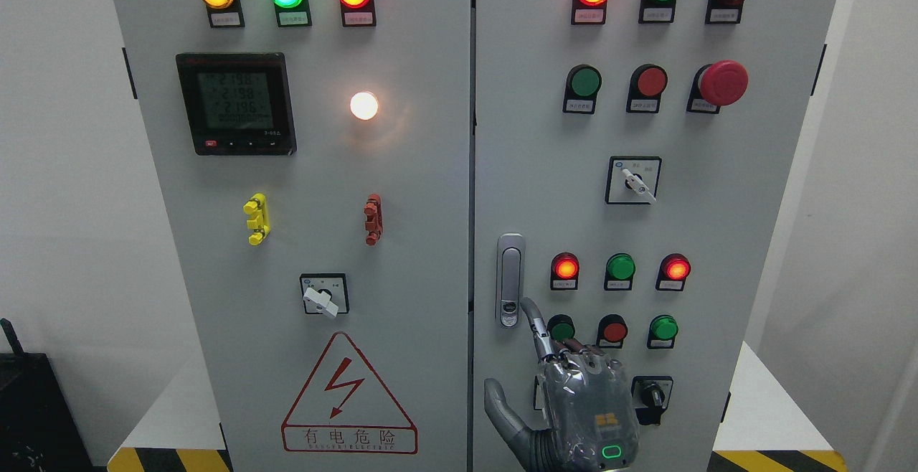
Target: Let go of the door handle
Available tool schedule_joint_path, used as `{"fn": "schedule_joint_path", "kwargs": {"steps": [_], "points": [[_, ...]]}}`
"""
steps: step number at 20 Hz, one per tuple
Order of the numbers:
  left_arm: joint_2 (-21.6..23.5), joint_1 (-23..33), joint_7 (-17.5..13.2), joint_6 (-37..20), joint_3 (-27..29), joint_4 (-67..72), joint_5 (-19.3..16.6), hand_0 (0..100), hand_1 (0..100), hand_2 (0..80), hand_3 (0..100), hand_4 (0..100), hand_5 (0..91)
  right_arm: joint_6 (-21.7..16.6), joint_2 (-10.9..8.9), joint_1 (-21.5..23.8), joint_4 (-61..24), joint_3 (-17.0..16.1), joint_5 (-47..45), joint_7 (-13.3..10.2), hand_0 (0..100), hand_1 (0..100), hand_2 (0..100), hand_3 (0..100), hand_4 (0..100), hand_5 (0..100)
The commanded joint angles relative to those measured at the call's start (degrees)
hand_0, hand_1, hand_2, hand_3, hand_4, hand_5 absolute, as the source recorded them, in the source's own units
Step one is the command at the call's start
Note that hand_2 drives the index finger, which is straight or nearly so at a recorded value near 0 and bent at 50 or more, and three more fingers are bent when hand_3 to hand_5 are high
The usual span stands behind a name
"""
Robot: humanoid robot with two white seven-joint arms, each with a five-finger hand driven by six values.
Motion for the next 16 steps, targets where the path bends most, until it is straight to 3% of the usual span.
{"fn": "schedule_joint_path", "kwargs": {"steps": [1,16], "points": [[0.0,0.0,0.0,0.0,0.0,0.0,0.0,0,0,4.6,11,0,0.0,0.5,0.01,-0.6,2.6,2.4,1.2,0.5,37,24,0,79,76,70],[0.0,0.0,0.0,0.0,0.0,0.0,0.0,0,0,4.7,11,0,0.0,2.4,0.01,-2.3,4.9,1.8,1.2,0.6,38,24,0,79,76,70]]}}
